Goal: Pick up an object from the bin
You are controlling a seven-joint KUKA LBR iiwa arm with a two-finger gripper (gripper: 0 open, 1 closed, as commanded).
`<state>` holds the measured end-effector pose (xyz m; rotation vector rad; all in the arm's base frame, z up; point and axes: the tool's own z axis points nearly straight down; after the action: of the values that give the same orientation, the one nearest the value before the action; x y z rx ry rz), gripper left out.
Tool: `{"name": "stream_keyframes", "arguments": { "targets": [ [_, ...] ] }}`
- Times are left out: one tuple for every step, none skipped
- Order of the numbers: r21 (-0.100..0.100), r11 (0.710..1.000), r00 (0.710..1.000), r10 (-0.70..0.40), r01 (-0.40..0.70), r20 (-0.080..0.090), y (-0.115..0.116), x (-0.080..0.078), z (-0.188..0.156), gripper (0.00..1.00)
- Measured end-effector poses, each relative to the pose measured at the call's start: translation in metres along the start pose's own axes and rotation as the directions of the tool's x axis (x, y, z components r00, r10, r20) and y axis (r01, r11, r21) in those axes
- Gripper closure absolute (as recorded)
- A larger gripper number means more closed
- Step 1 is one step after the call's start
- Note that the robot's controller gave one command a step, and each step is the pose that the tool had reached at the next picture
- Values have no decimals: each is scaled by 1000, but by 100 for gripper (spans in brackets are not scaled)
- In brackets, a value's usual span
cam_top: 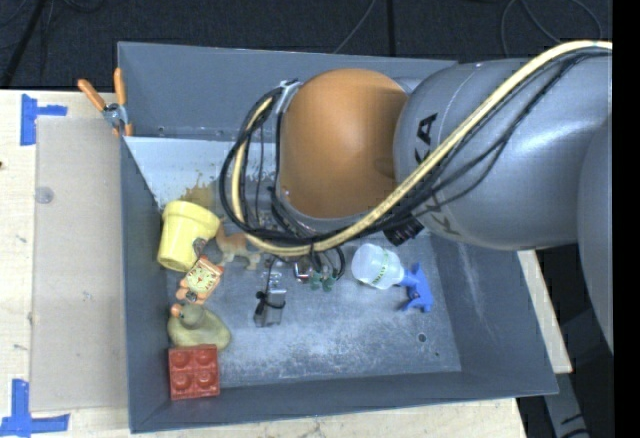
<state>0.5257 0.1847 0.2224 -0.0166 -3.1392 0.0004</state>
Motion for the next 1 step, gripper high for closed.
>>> {"name": "stream_keyframes", "arguments": {
  "targets": [
    [0,1000,1000,0,0,0,0,0,0,0]
  ]
}}
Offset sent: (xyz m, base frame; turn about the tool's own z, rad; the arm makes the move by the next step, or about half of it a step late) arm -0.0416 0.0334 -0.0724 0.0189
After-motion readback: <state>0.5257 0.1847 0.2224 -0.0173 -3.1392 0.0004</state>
